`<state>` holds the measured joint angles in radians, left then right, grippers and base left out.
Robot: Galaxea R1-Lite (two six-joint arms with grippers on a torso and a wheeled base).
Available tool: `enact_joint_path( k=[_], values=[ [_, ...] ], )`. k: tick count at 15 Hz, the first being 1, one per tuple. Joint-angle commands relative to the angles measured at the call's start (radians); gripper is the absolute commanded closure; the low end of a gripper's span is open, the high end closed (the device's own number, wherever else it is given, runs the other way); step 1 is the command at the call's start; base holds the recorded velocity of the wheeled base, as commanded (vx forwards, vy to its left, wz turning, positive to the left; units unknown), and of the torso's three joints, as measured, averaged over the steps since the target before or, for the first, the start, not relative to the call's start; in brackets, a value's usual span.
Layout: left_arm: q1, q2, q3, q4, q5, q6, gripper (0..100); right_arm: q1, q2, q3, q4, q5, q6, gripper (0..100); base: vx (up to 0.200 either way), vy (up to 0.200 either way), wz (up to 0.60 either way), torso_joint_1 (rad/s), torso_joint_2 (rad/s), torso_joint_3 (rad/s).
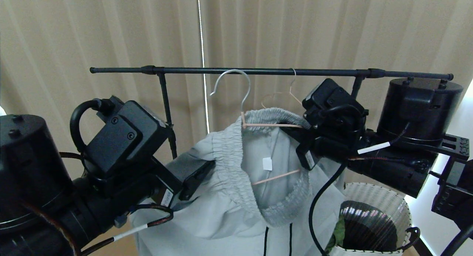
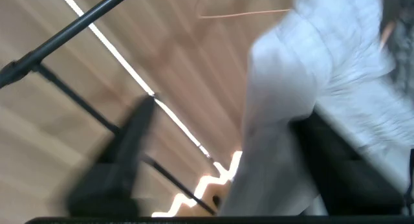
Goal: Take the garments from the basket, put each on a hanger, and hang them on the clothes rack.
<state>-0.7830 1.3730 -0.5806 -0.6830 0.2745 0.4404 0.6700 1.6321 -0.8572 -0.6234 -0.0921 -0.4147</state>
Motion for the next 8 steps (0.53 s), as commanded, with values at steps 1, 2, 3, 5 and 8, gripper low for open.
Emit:
enact_joint_path(
  k=[1,2,3,5,8],
  values=[
    [-0.001,-0.022,0.016,0.0,-0.023,-0.002,0,-0.047,-0.031,0.014,0.004,-0.005,0.001,100,0.0,0.0,0.0,0.0,0.0,0.0],
    [-0.001,-0.035,0.031,0.002,-0.049,-0.002,0,-0.078,-0.043,0.02,0.007,-0.011,-0.001,100,0.0,0.0,0.0,0.0,0.0,0.0],
    [0.001,-0.046,0.047,0.002,-0.083,-0.002,0,-0.107,-0.057,0.026,0.007,-0.028,0.001,100,0.0,0.0,0.0,0.0,0.0,0.0],
    [0.001,-0.049,0.061,0.002,-0.092,-0.002,0,-0.148,-0.084,0.032,0.007,-0.034,0.001,100,0.0,0.0,0.0,0.0,0.0,0.0],
    [0.08,-0.046,0.131,0.002,-0.09,0.004,0,-0.21,-0.146,0.037,0.007,-0.031,0.011,100,0.0,0.0,0.0,0.0,0.0,0.0]
  ],
)
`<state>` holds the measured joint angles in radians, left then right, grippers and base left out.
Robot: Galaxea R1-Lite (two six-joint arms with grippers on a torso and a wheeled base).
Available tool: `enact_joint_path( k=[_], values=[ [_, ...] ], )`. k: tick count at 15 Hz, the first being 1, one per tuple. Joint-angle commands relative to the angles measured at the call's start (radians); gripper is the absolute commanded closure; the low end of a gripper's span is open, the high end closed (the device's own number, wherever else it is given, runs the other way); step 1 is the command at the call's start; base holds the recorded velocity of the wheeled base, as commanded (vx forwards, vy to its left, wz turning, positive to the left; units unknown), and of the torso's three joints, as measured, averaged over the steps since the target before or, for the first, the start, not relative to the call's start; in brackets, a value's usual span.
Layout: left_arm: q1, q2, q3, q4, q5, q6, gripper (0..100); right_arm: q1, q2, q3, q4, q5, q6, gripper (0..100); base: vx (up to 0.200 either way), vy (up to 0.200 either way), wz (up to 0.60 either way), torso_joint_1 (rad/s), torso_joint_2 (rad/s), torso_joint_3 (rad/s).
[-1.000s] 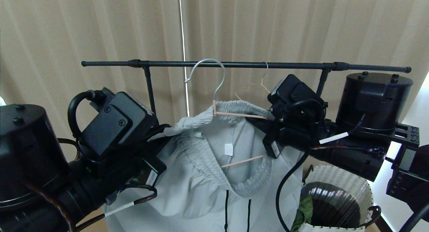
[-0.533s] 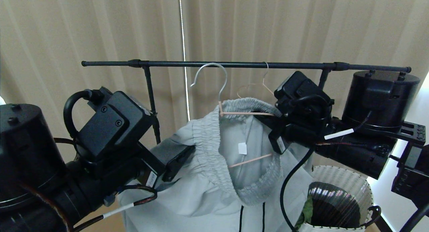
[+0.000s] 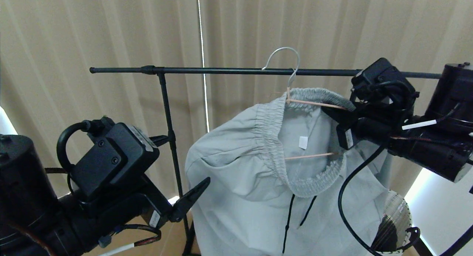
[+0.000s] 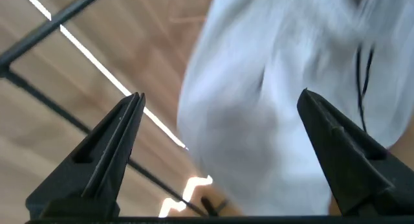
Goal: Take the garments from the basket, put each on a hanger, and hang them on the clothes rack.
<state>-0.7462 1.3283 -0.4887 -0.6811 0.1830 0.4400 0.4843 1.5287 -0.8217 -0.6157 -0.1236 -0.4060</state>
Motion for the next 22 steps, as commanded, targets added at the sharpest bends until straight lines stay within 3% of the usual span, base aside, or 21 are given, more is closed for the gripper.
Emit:
enact_joint_path(
  k=[1,4,8,11,16,17,19,22],
  values=[
    [0.065,0.0,0.061,-0.002,0.001,0.005,0,-0.03,-0.056,-0.002,-0.002,0.001,0.016,100,0.0,0.0,0.0,0.0,0.0,0.0],
    [0.139,0.046,0.07,-0.005,0.001,0.006,0,-0.032,-0.09,-0.007,-0.002,0.004,0.044,100,0.0,0.0,0.0,0.0,0.0,0.0],
    [0.154,0.124,0.085,-0.123,0.001,0.005,0,-0.029,-0.131,-0.005,-0.002,0.022,0.07,100,0.0,0.0,0.0,0.0,0.0,0.0],
    [0.185,0.161,0.075,-0.16,0.001,0.003,0,-0.027,-0.159,-0.001,-0.002,0.059,0.082,100,0.0,0.0,0.0,0.0,0.0,0.0],
    [0.183,0.201,0.076,-0.232,0.0,0.003,0,0.011,-0.167,-0.001,-0.001,0.058,0.082,100,0.0,0.0,0.0,0.0,0.0,0.0],
    [0.185,0.201,0.085,-0.239,0.0,0.002,100,0.011,-0.167,-0.001,-0.001,0.058,0.082,100,0.0,0.0,0.0,0.0,0.0,0.0],
    [0.195,0.195,0.096,-0.242,0.001,0.003,100,0.011,-0.163,0.001,0.001,0.056,0.081,100,0.0,0.0,0.0,0.0,0.0,0.0],
    [0.283,0.18,0.153,-0.242,0.003,0.025,100,-0.003,-0.162,0.001,0.004,0.044,0.081,100,0.0,0.0,0.0,0.0,0.0,0.0]
  ],
)
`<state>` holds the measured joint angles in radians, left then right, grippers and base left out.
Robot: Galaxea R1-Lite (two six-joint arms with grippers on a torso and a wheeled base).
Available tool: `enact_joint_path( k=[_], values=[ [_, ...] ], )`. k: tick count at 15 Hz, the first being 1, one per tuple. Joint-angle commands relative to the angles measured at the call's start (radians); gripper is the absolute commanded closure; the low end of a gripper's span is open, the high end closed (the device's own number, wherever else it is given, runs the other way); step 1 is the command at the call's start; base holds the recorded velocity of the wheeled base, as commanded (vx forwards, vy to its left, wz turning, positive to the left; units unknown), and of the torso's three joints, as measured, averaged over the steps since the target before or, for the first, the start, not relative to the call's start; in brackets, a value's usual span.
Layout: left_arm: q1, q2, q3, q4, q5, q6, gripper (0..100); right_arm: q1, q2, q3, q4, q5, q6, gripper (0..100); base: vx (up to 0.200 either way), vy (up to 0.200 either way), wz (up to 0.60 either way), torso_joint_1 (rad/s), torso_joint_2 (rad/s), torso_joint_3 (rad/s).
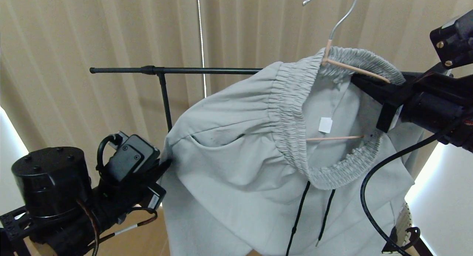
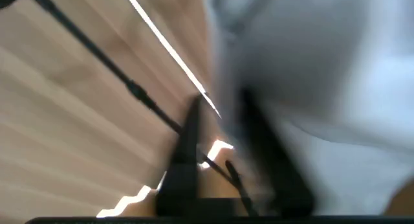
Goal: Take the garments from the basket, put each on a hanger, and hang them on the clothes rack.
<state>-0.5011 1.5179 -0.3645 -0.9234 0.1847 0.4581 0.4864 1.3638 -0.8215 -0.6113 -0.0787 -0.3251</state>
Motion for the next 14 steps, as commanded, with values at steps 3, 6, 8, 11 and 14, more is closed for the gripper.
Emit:
enact_joint_path(
  k=[3,6,8,11,14],
  values=[
    [0.133,-0.008,0.064,-0.028,0.001,0.031,100,-0.049,0.001,-0.007,0.024,-0.001,-0.002,100,0.0,0.0,0.0,0.0,0.0,0.0],
    [0.18,-0.005,0.067,-0.051,0.002,0.063,100,-0.074,-0.002,-0.005,0.028,-0.001,-0.002,100,0.0,0.0,0.0,0.0,0.0,0.0],
    [0.182,-0.008,0.064,-0.051,0.002,0.071,100,-0.075,-0.002,-0.002,0.028,-0.001,-0.002,100,0.0,0.0,0.0,0.0,0.0,0.0],
    [0.176,-0.012,0.058,-0.051,0.001,0.065,0,-0.075,0.004,-0.004,0.03,-0.001,-0.002,100,0.0,0.0,0.0,0.0,0.0,0.0],
    [0.173,-0.028,0.041,-0.051,-0.007,0.059,0,-0.075,-0.005,-0.027,0.136,-0.012,-0.002,100,0.0,0.0,0.0,0.0,0.0,0.0]
  ],
)
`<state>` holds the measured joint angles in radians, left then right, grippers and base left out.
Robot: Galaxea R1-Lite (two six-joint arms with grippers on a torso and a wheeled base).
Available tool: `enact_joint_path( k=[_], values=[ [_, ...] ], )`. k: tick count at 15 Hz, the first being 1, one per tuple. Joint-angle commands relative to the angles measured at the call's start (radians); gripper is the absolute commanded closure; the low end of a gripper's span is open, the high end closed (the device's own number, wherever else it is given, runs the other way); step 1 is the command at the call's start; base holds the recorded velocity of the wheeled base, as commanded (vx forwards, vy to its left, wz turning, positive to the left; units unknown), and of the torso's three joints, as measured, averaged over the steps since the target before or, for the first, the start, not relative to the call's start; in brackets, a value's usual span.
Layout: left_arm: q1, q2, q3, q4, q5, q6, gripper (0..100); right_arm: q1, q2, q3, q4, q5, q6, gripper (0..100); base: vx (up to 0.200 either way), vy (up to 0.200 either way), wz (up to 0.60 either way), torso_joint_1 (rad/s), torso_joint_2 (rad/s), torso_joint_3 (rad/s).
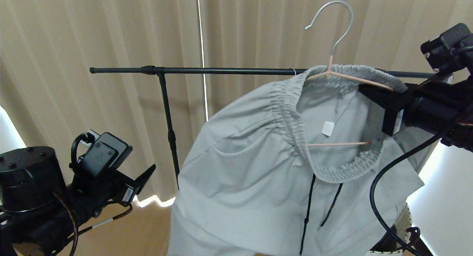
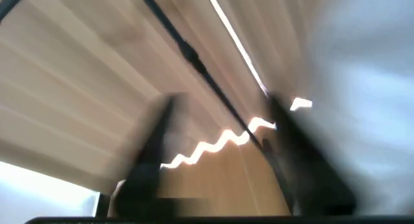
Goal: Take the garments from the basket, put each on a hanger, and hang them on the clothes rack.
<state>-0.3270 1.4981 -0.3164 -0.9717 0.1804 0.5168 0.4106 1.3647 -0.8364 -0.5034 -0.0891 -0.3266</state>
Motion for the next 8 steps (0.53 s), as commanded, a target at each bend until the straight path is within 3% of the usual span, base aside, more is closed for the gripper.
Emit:
enact_joint_path(
  k=[1,5,8],
  values=[
    [-0.003,-0.015,-0.013,-0.002,-0.004,-0.001,0,0.0,-0.01,-0.027,0.063,-0.011,0.0,100,0.0,0.0,0.0,0.0,0.0,0.0],
    [-0.096,-0.137,0.005,0.041,-0.055,-0.092,0,0.0,-0.015,-0.069,0.218,-0.132,0.0,100,0.0,0.0,0.0,0.0,0.0,0.0],
    [-0.107,-0.242,-0.033,0.214,-0.058,-0.166,0,0.0,-0.029,-0.128,0.394,-0.287,0.0,100,0.0,0.0,0.0,0.0,0.0,0.0]
  ],
)
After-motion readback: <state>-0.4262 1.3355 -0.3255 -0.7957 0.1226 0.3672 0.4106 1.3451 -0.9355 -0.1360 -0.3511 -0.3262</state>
